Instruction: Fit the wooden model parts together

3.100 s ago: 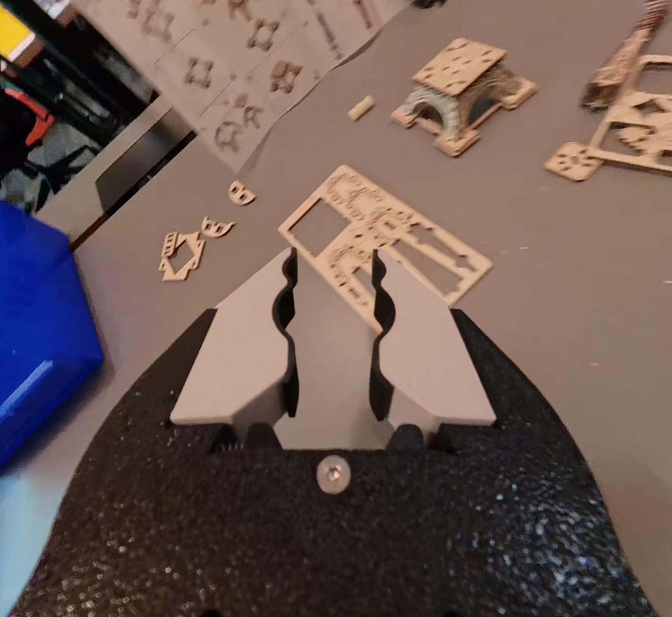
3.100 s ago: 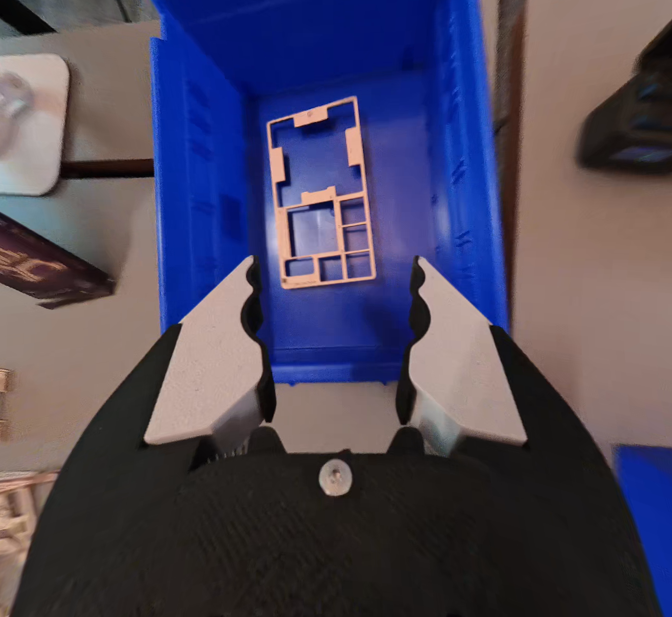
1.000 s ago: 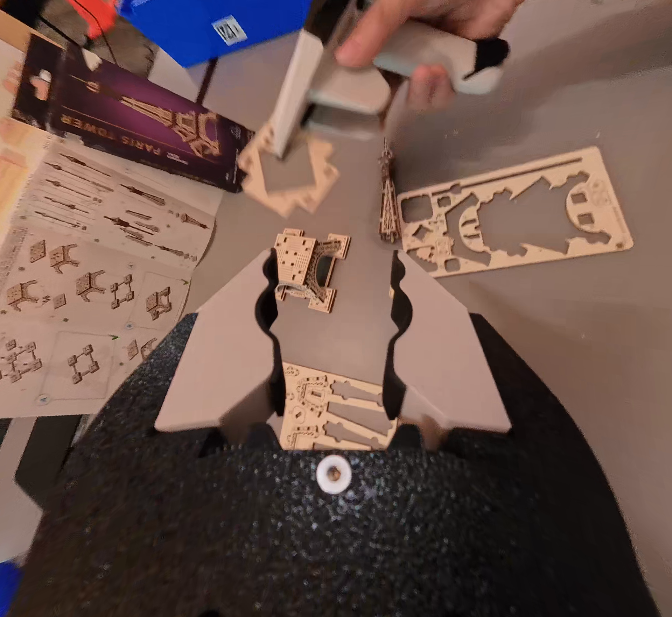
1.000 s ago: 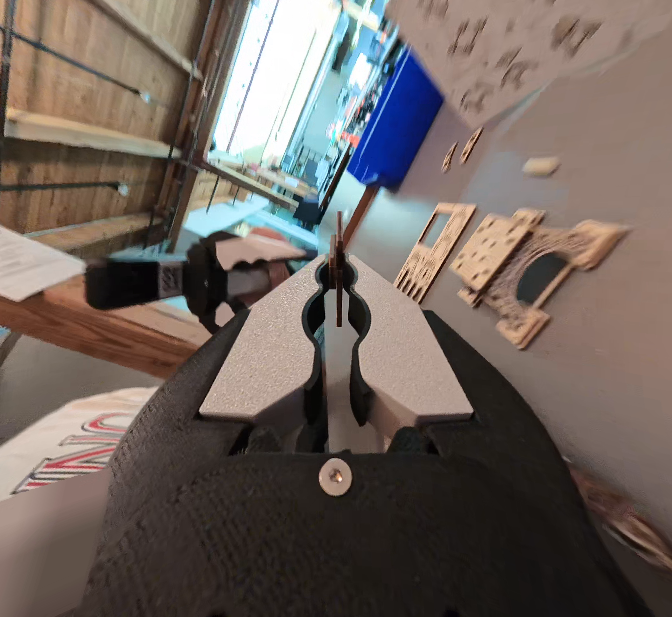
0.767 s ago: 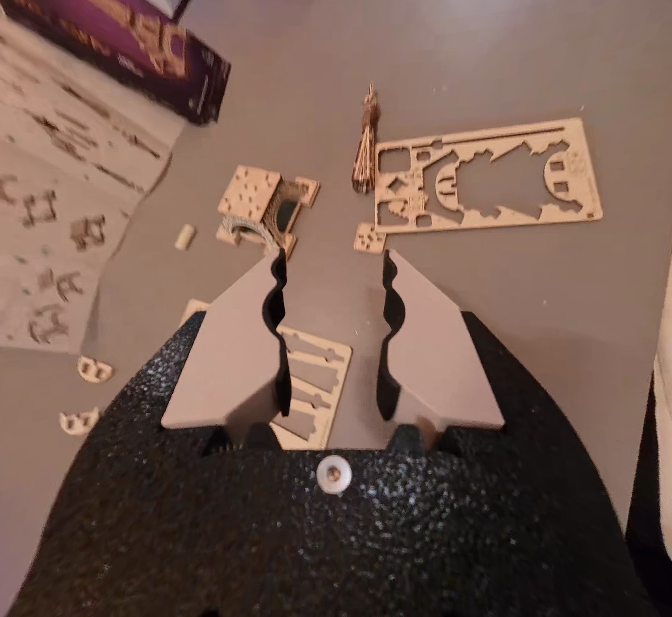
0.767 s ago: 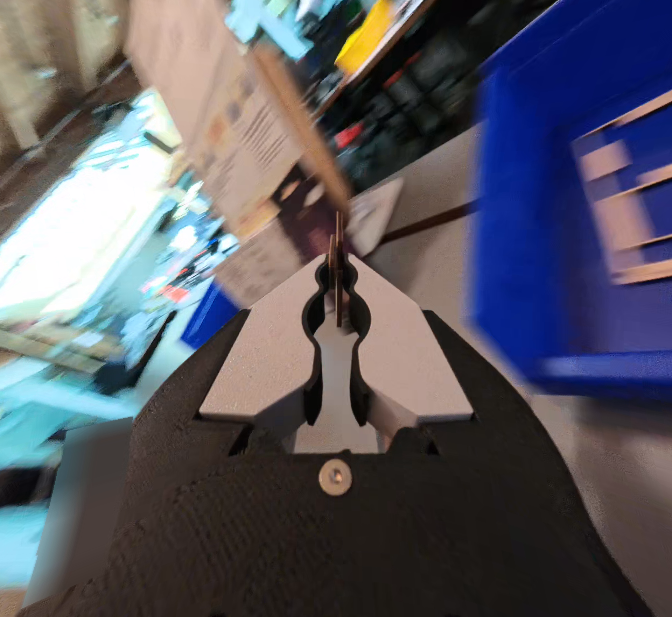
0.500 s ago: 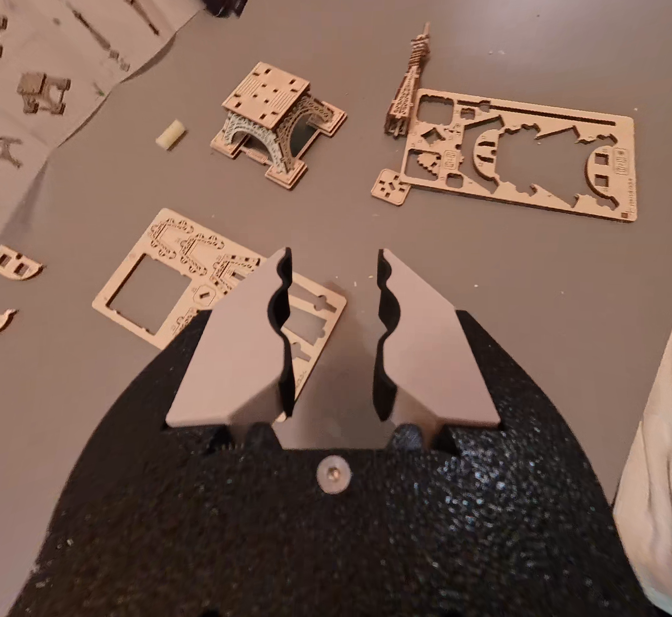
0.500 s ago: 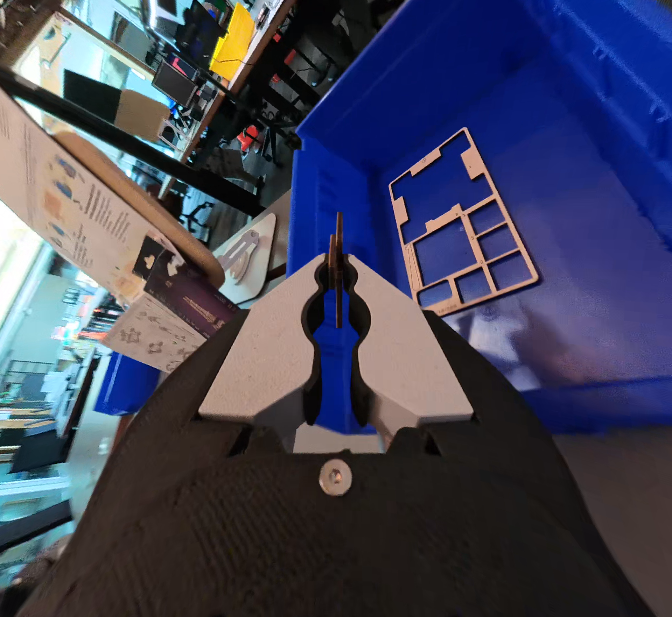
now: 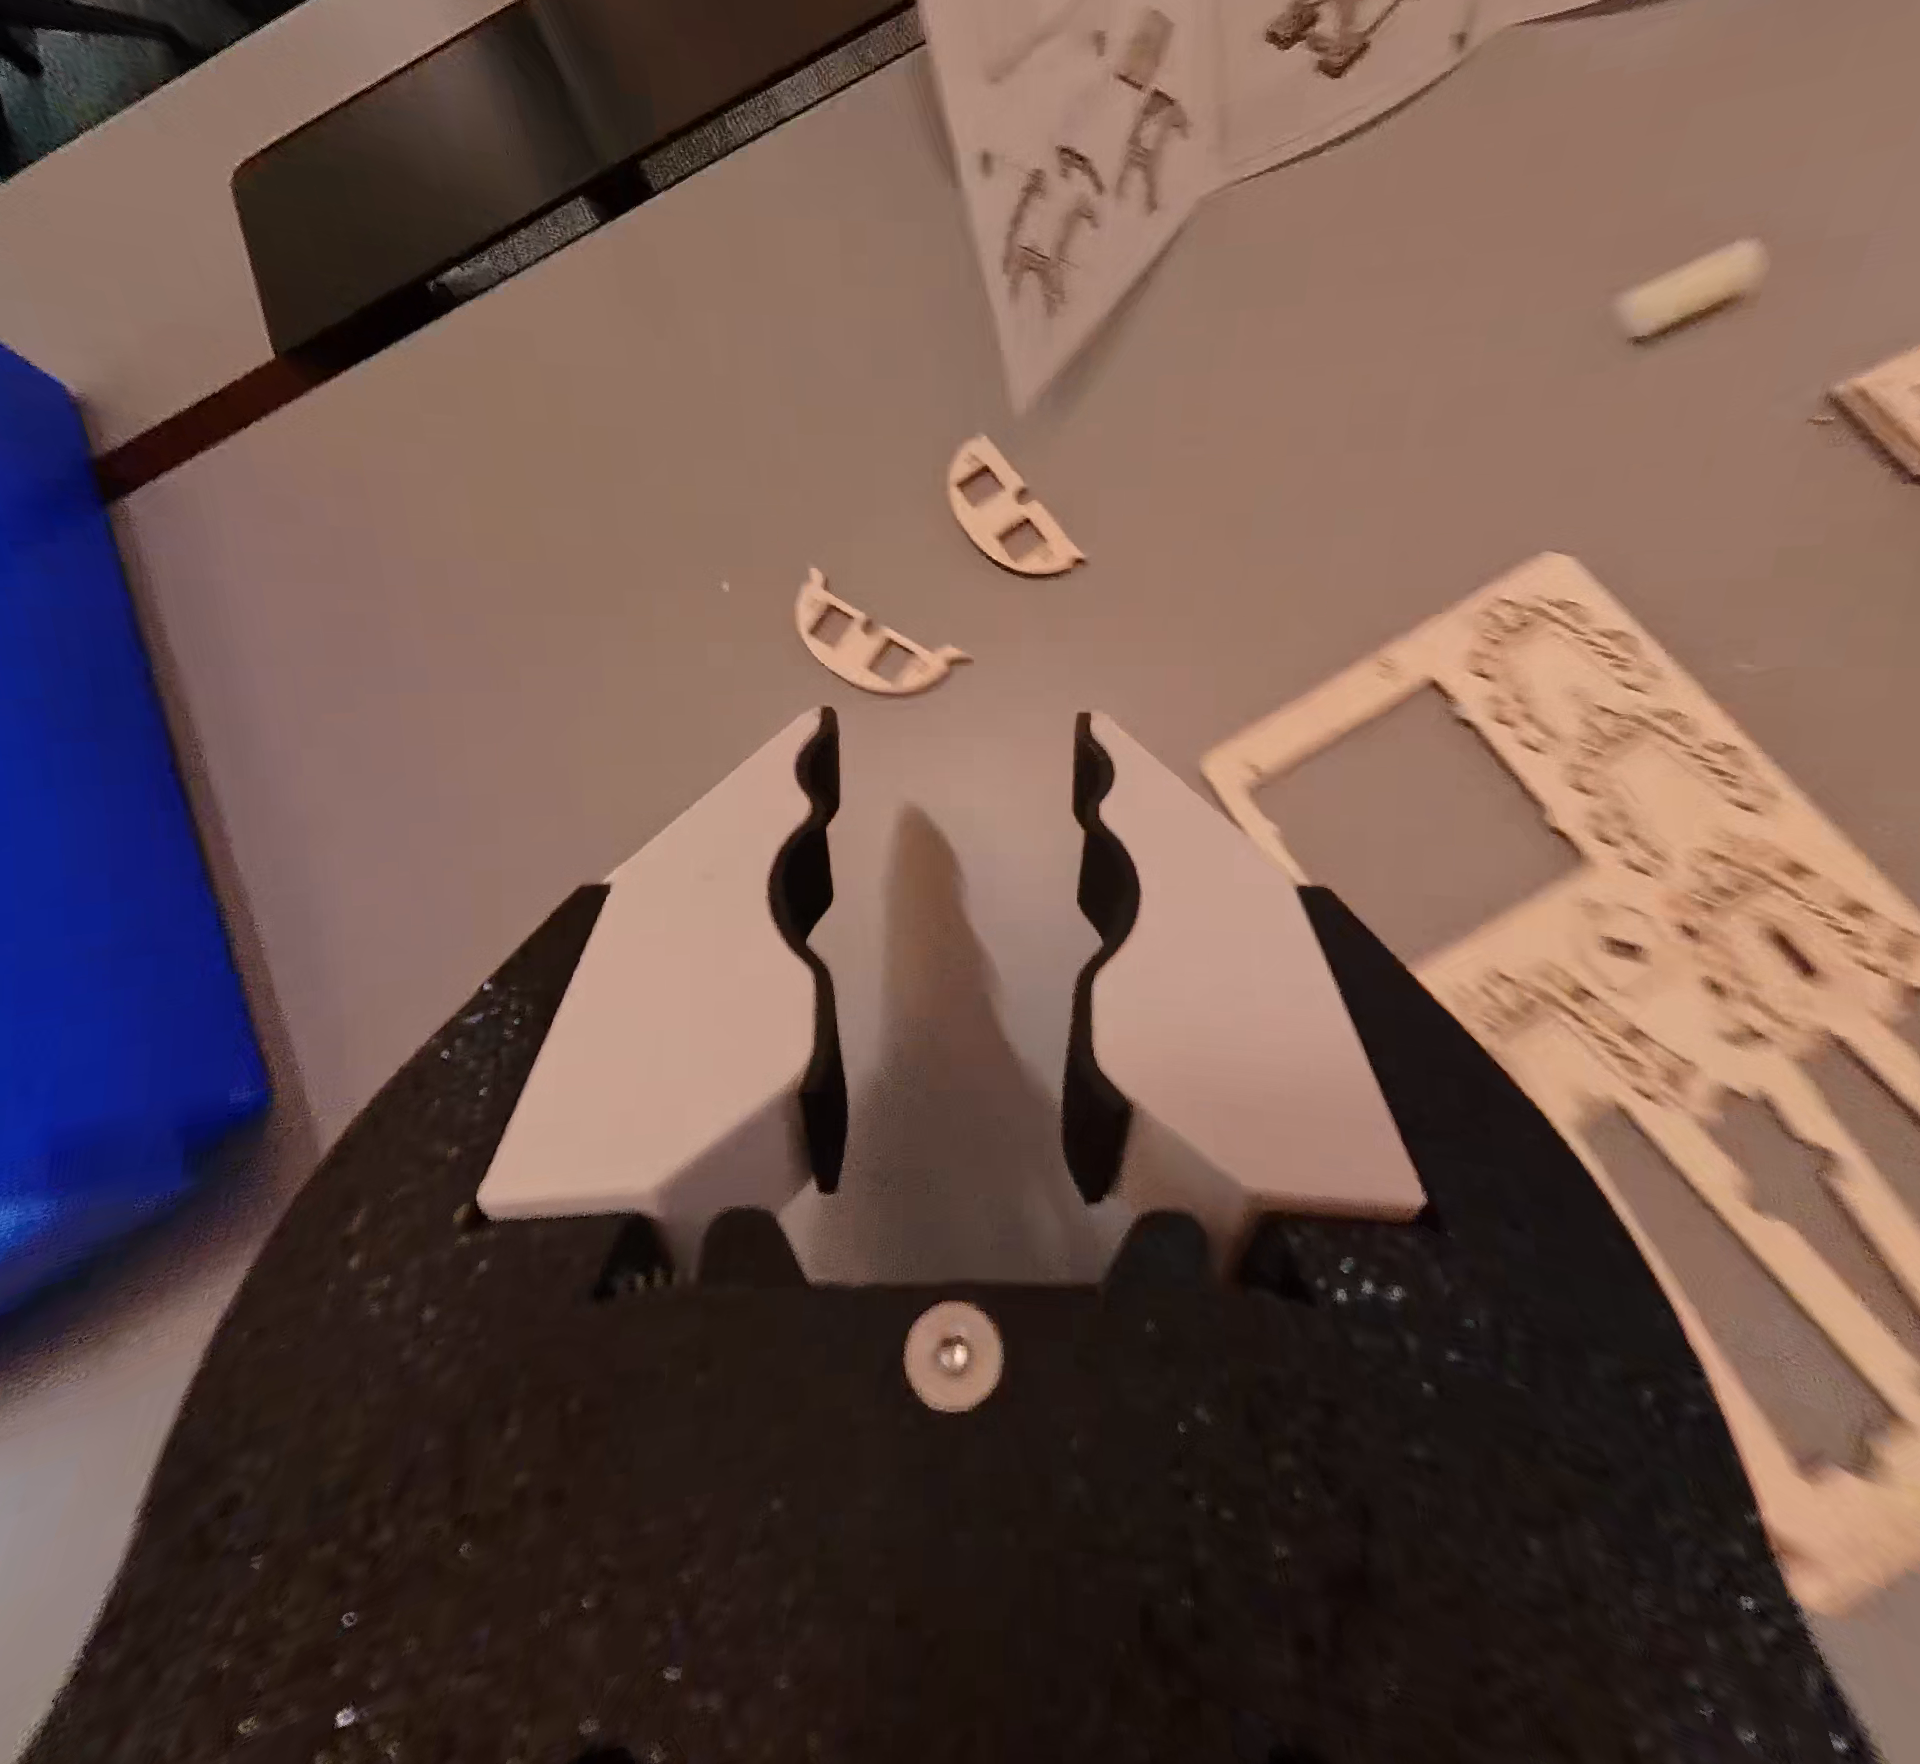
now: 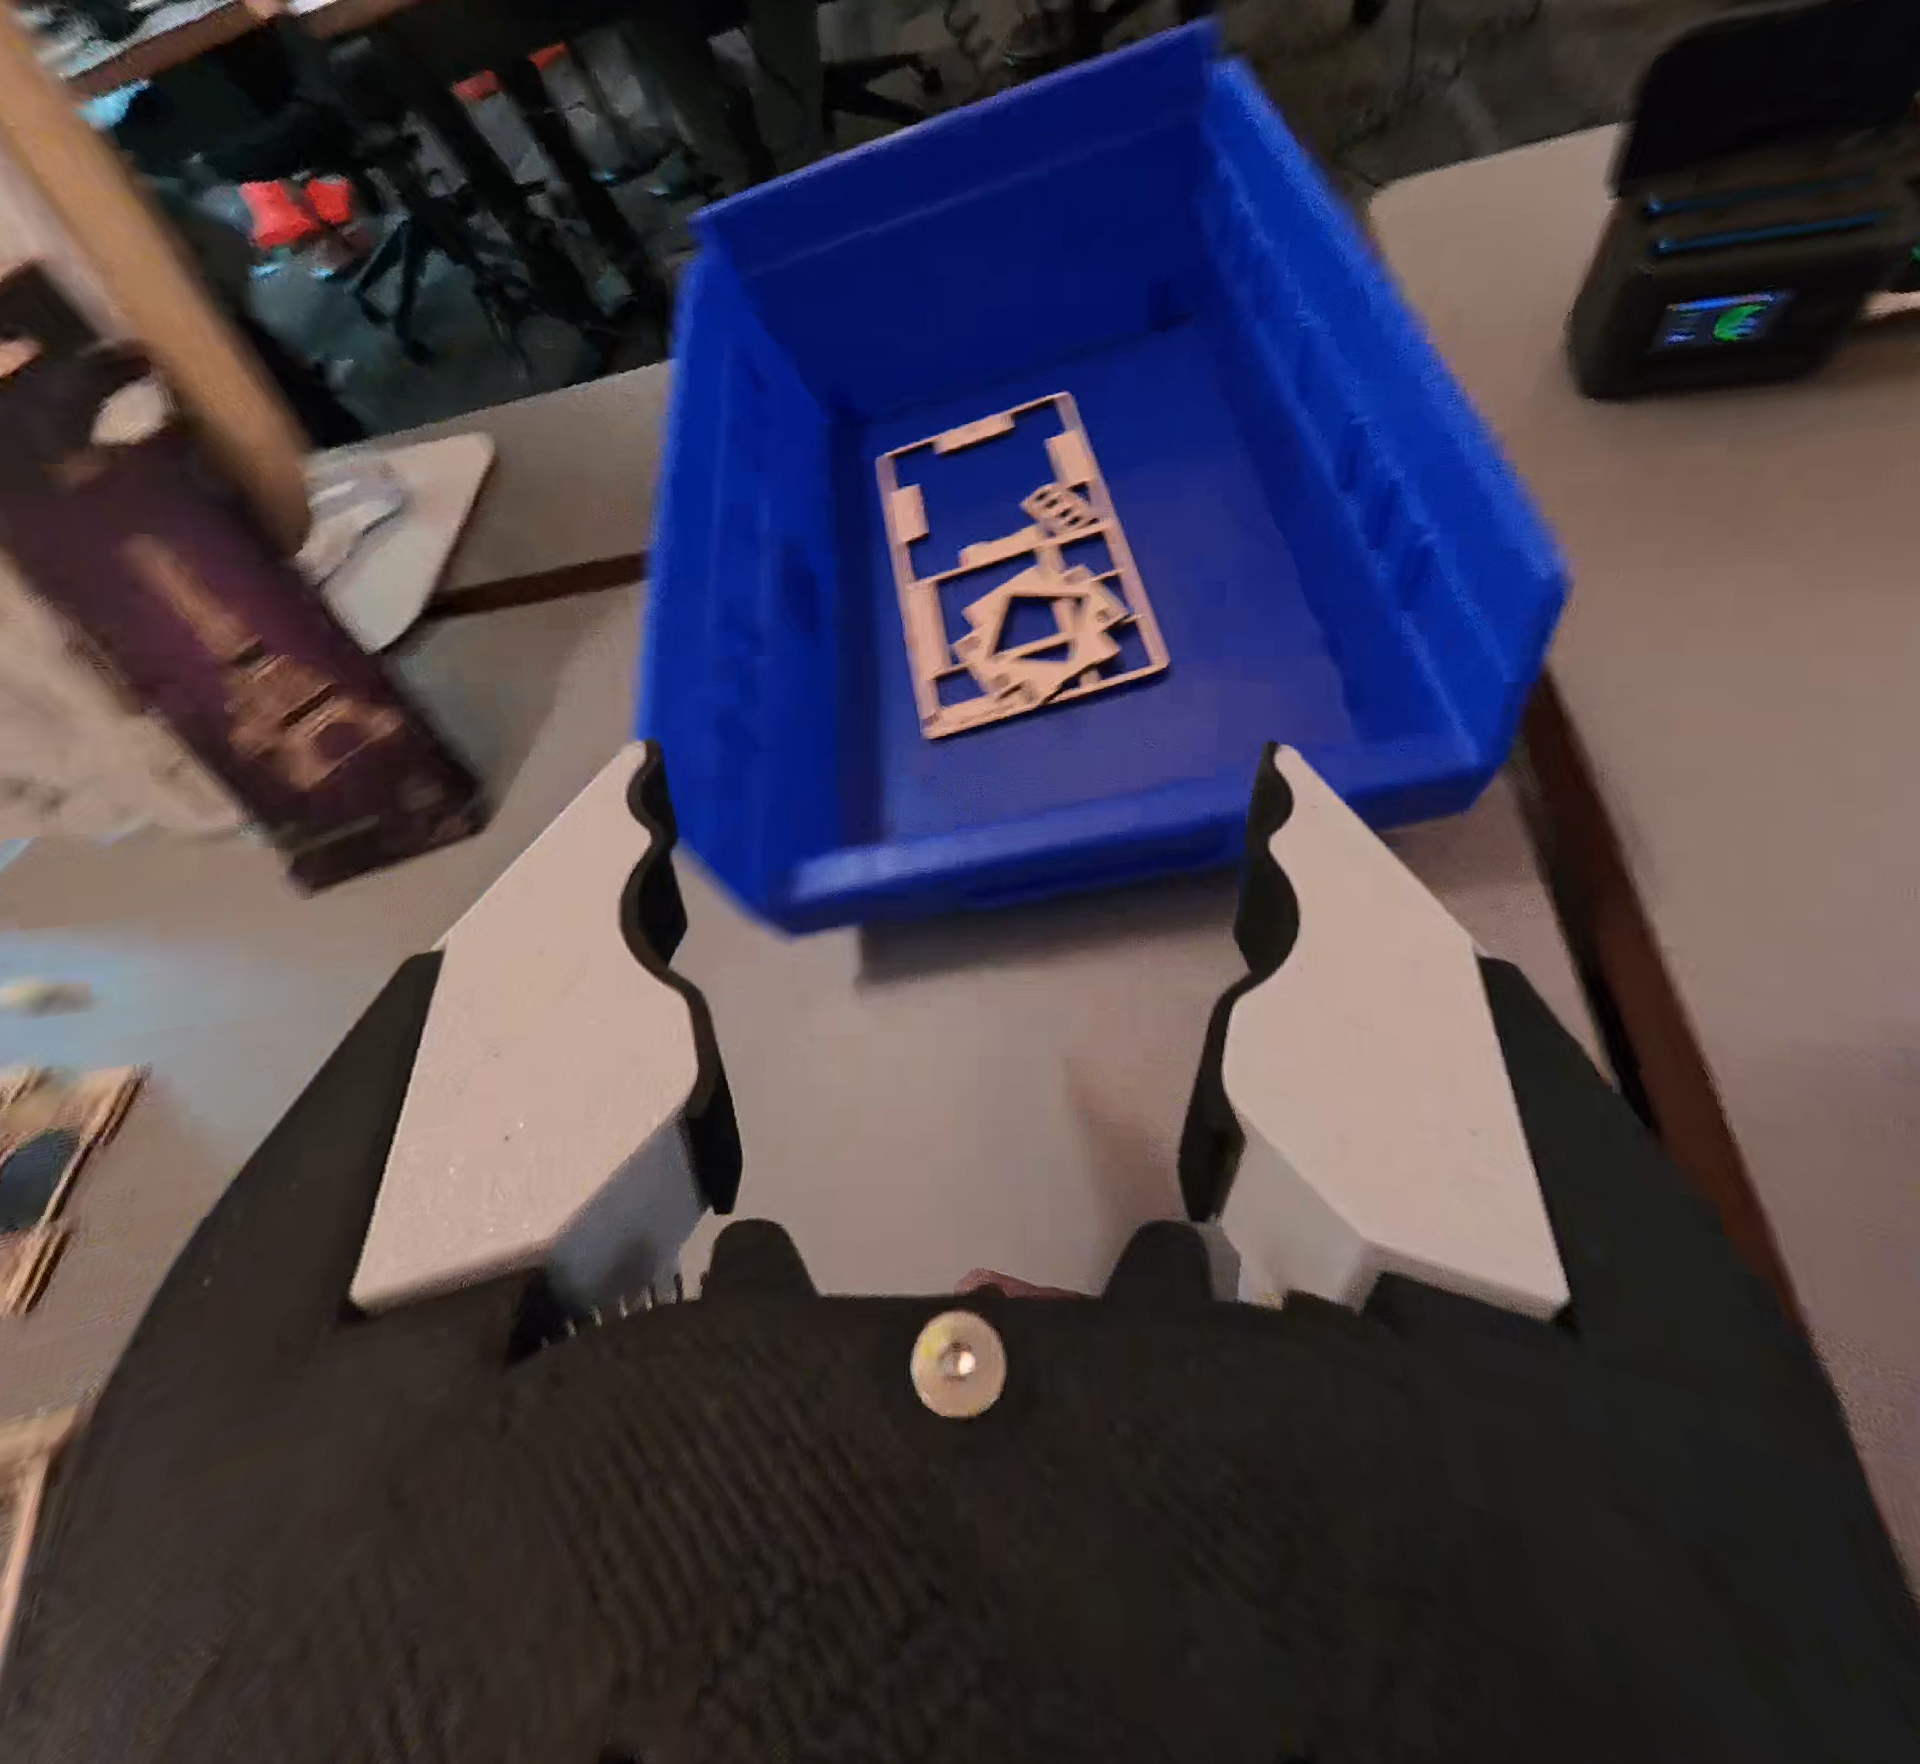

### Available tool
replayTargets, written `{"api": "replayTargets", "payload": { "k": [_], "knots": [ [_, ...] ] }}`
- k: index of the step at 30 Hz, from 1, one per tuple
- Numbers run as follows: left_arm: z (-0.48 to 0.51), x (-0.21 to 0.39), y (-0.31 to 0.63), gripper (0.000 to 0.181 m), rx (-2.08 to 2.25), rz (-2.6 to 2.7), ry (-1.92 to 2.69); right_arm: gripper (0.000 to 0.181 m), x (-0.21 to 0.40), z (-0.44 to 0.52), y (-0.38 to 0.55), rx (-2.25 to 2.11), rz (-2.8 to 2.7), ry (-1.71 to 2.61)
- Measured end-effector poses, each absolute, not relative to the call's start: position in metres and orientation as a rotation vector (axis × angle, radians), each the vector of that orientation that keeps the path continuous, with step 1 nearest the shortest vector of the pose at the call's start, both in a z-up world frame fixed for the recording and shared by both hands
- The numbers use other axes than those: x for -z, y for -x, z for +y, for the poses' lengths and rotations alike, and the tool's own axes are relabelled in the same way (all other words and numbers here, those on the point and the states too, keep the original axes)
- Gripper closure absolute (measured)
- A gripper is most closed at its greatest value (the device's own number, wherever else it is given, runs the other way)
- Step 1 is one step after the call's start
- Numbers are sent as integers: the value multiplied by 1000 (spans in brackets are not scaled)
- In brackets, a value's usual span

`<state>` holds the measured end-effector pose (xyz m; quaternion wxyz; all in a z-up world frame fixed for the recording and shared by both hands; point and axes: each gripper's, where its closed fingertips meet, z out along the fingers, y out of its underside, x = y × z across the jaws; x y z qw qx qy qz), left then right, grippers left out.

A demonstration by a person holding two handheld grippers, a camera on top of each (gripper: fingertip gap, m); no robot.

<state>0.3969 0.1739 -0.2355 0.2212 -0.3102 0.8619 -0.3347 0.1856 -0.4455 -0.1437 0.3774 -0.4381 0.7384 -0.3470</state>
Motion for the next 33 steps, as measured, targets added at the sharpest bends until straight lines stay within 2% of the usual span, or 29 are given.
{"api": "replayTargets", "payload": {
  "k": [4,7,9,13,18,21,24,28,31,33],
  "knots": [
    [174,265,-430,134,806,2555,828,80,137,-363,-151,789,1673,1214],
    [162,270,-438,131,926,2604,1052,85,148,-314,-126,733,1597,1290],
    [168,271,-445,156,885,2552,1099,84,158,-291,-114,723,1584,1332],
    [172,271,-435,166,874,2554,1076,83,172,-250,-110,662,1560,1347],
    [164,252,-406,166,1011,2538,819,86,157,-200,-125,596,1444,1375],
    [131,197,-363,166,1288,2472,589,92,136,-150,-145,552,1285,1376],
    [73,136,-290,166,1534,2383,173,100,128,-82,-164,283,1156,1364],
    [21,116,-212,166,1452,2265,-297,112,131,-23,-183,18,1106,1357],
    [6,117,-192,166,1344,2164,-458,116,134,-5,-186,-42,1087,1379],
    [0,120,-181,166,1322,2136,-530,128,130,4,-181,-102,1047,1361]
  ]
}}
